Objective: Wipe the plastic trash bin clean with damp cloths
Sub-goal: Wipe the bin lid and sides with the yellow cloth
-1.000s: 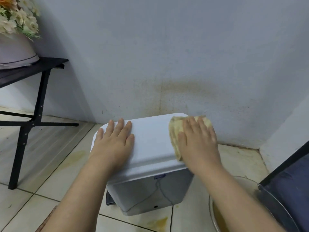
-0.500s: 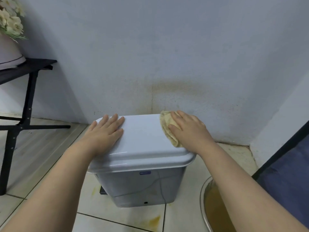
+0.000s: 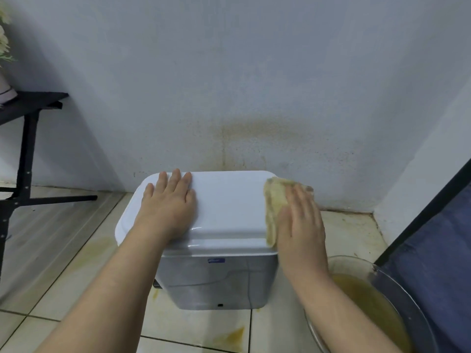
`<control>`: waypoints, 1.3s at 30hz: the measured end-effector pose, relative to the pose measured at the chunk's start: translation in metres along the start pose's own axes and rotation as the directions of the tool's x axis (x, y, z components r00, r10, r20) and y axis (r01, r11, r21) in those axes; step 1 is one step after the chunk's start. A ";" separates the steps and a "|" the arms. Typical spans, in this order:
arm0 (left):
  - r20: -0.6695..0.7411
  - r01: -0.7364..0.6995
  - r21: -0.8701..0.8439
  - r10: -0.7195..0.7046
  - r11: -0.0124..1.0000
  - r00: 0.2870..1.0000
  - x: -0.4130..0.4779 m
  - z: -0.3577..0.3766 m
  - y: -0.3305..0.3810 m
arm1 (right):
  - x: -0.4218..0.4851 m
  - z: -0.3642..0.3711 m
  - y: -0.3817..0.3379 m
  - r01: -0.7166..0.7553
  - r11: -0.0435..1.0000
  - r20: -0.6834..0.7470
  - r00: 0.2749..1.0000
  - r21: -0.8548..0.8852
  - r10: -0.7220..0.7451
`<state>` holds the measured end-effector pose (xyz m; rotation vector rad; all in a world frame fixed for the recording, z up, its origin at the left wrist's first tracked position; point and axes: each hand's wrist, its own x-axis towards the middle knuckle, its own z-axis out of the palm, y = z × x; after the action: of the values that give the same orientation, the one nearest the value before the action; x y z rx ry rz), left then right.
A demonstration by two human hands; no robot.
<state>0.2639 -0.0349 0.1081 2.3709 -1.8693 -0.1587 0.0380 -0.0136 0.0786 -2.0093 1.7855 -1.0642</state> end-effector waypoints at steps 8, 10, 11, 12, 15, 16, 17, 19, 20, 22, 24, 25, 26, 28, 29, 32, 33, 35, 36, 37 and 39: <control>0.067 -0.065 0.036 0.062 0.997 0.996 0.000 -0.007 -0.004 | 0.076 0.004 -0.031 0.438 0.855 0.554 0.800 -0.279 -0.229; 0.062 -0.064 0.015 0.063 0.998 0.996 -0.001 -0.006 -0.004 | 0.090 -0.001 -0.016 0.391 0.878 0.540 0.819 -0.278 -0.194; 0.056 -0.060 0.004 0.060 0.998 0.997 -0.002 -0.006 -0.004 | 0.090 -0.002 -0.007 0.355 0.896 0.502 0.845 -0.266 -0.186; 0.048 -0.053 -0.007 0.054 0.999 0.997 -0.002 -0.005 -0.004 | 0.088 -0.003 0.002 0.320 0.919 0.446 0.874 -0.232 -0.192; 0.021 -0.041 -0.023 0.042 0.999 0.999 -0.002 -0.004 -0.003 | 0.072 -0.011 0.023 0.267 0.964 0.264 0.930 -0.012 -0.255; 0.017 -0.046 -0.024 0.046 0.999 0.999 -0.002 -0.004 -0.003 | 0.067 -0.013 0.030 0.251 0.964 0.237 0.935 0.082 -0.264; 0.015 -0.051 -0.025 0.051 0.998 0.999 -0.002 -0.004 -0.003 | 0.061 -0.015 0.036 0.232 0.957 0.225 0.937 0.173 -0.268; 0.010 -0.058 -0.028 0.058 0.998 0.998 -0.003 -0.003 -0.002 | 0.050 -0.017 0.045 0.213 0.927 0.182 0.943 0.310 -0.277; 0.008 -0.060 -0.028 0.060 0.998 0.998 -0.003 -0.003 -0.002 | 0.045 -0.017 0.049 0.214 0.913 0.153 0.948 0.348 -0.280; 0.011 -0.063 -0.021 0.063 0.998 0.998 -0.002 -0.003 -0.003 | 0.035 -0.014 0.053 0.219 0.894 0.113 0.953 0.390 -0.282; 0.018 -0.063 -0.012 0.064 0.998 0.998 -0.001 -0.002 -0.003 | 0.023 -0.012 0.057 0.262 0.886 0.080 0.946 0.383 -0.314; 0.023 -0.065 -0.008 0.065 0.998 0.998 -0.001 -0.002 -0.004 | 0.016 -0.013 0.058 0.316 0.887 0.061 0.933 0.338 -0.355; 0.027 -0.067 -0.003 0.067 0.998 0.997 -0.001 -0.002 -0.004 | 0.011 -0.015 0.060 0.395 0.881 0.045 0.906 0.261 -0.420; 0.036 -0.075 0.008 0.074 0.997 0.997 0.000 -0.002 -0.004 | -0.001 -0.017 0.062 0.574 0.817 0.050 0.816 0.057 -0.576; 0.040 -0.079 0.013 0.078 0.997 0.996 0.000 -0.002 -0.004 | -0.006 -0.016 0.059 0.646 0.763 0.058 0.763 -0.038 -0.643; 0.047 -0.082 0.018 0.081 0.996 0.996 -0.002 -0.003 -0.003 | -0.016 -0.001 0.035 0.761 0.610 0.053 0.634 -0.222 -0.771; 0.050 -0.085 0.022 0.084 0.996 0.995 -0.002 -0.004 -0.004 | -0.018 0.005 0.025 0.771 0.575 0.049 0.608 -0.273 -0.793; 0.066 -0.097 0.026 0.095 0.995 0.993 -0.002 -0.006 -0.005 | -0.019 0.009 0.016 0.790 0.497 0.080 0.556 -0.358 -0.827; 0.073 -0.101 0.026 0.099 0.995 0.992 -0.002 -0.007 -0.005 | -0.016 0.006 0.020 0.807 0.452 0.104 0.523 -0.380 -0.846; 0.079 -0.105 0.027 0.103 0.994 0.992 -0.002 -0.008 -0.006 | -0.012 -0.001 0.029 0.825 0.412 0.128 0.491 -0.387 -0.862; 0.088 -0.112 0.033 0.109 0.993 0.990 -0.002 -0.008 -0.005 | -0.009 -0.016 0.048 0.845 0.378 0.154 0.460 -0.378 -0.874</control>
<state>0.2698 -0.0313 0.1154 2.3122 -2.0546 -0.2194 -0.0084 -0.0118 0.0568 -3.3960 0.8670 -1.0025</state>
